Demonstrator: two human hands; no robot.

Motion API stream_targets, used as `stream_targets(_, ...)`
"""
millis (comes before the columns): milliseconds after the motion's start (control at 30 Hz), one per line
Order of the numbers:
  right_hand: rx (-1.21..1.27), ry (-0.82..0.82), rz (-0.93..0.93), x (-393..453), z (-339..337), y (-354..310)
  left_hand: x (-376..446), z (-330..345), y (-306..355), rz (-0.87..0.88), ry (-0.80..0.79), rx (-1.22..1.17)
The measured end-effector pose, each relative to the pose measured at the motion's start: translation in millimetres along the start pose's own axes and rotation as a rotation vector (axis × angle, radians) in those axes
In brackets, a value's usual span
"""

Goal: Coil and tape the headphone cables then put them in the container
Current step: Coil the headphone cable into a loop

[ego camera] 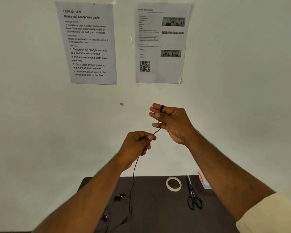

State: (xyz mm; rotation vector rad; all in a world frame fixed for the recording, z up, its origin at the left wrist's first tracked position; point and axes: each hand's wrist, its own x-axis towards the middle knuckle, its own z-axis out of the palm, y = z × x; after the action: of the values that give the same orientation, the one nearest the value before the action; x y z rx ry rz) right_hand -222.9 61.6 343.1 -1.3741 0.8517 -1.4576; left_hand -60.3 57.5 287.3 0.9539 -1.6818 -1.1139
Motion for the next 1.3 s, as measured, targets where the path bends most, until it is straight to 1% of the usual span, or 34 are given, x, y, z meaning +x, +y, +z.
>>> stream_targets(67, -0.163, -0.01, 0.0, 0, -8, 6, -3, -7, 9, 0.0, 0.03, 0.113)
stream_targets(100, -0.238, -0.031, 0.014, -1, -12, 10, -3, -12, 14, 0.008, 0.002, 0.201)
stream_targets(200, -0.369, -0.117, 0.09, -5, -22, 18, -1, -31, 36, 0.035, -0.167, 0.539)
stream_targets(233, -0.393, -0.146, 0.115, -6, -24, 20, 1, -36, 43, 0.054, -0.2, 0.667)
stream_targets(300, -0.427, -0.197, 0.157, -10, -26, 25, 7, -44, 55, 0.079, -0.187, 0.87)
stream_targets(367, -0.452, -0.244, 0.213, -13, -26, 29, 12, -46, 64, 0.079, -0.139, 1.002)
stream_targets(433, -0.474, -0.295, 0.269, -16, -23, 31, 16, -43, 70, 0.114, -0.134, 1.079)
stream_targets(467, -0.473, -0.313, 0.29, -16, -21, 32, 19, -41, 72, 0.148, -0.148, 1.082)
stream_targets(567, -0.41, -0.35, 0.348, -18, -16, 29, 30, -38, 74, 0.267, -0.227, 0.959)
stream_targets(633, -0.331, -0.395, 0.38, -21, -13, 26, 38, -39, 72, 0.351, -0.277, 0.823)
stream_targets(700, -0.238, -0.446, 0.393, -24, -9, 21, 43, -39, 67, 0.405, -0.289, 0.665)
stream_targets(767, -0.133, -0.482, 0.384, -27, -4, 13, 41, -37, 59, 0.394, -0.267, 0.48)
stream_targets(833, -0.02, -0.492, 0.344, -26, 0, 4, 37, -34, 47, 0.35, -0.238, 0.246)
stream_targets(900, 0.063, -0.468, 0.295, -25, 3, -2, 32, -28, 32, 0.259, -0.227, -0.03)
stream_targets(967, 0.129, -0.417, 0.246, -23, 7, -6, 27, -18, 19, 0.163, -0.193, -0.201)
stream_targets(1100, 0.28, -0.31, 0.153, -18, 17, -8, 14, 0, 0, -0.007, -0.1, -0.319)
stream_targets(1233, 0.312, -0.167, 0.057, -7, 15, -10, 1, 5, -14, -0.028, -0.07, -0.287)
stream_targets(1300, 0.218, -0.102, -0.008, -1, 10, -7, -3, 4, -20, -0.023, -0.021, -0.231)
